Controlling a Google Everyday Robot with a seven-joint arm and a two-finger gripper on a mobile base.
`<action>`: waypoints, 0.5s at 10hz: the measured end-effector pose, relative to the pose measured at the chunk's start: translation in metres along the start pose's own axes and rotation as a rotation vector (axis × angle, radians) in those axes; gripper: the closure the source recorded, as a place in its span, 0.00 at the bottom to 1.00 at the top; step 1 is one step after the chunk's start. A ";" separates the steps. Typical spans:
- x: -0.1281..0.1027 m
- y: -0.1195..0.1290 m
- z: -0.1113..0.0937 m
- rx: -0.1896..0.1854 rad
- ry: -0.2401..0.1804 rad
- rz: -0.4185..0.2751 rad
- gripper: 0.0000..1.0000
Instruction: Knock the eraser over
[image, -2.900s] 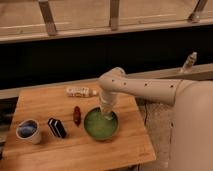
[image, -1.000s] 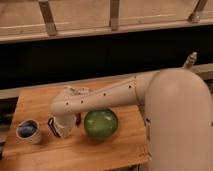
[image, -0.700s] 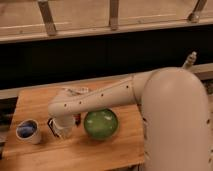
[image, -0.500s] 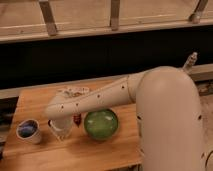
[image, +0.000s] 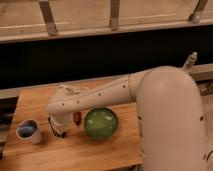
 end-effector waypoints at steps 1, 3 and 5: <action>-0.014 -0.009 -0.009 0.021 -0.059 0.011 1.00; -0.037 -0.023 -0.027 0.140 -0.142 0.054 1.00; -0.043 -0.054 -0.040 0.250 -0.195 0.144 1.00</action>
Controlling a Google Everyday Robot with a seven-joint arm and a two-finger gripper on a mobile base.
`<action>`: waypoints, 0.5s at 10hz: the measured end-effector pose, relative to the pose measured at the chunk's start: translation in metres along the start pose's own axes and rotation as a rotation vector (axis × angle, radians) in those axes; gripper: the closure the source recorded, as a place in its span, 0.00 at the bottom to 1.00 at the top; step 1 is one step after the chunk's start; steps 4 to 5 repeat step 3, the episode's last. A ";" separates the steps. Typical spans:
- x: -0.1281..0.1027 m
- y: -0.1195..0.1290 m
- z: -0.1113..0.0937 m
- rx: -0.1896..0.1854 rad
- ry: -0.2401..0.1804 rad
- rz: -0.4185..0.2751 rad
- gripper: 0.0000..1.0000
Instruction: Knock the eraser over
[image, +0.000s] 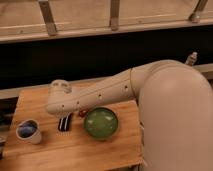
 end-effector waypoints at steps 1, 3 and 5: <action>0.000 -0.020 -0.001 0.042 -0.032 0.072 1.00; -0.002 -0.035 0.001 0.072 -0.075 0.176 0.97; -0.002 -0.035 0.001 0.072 -0.075 0.176 0.97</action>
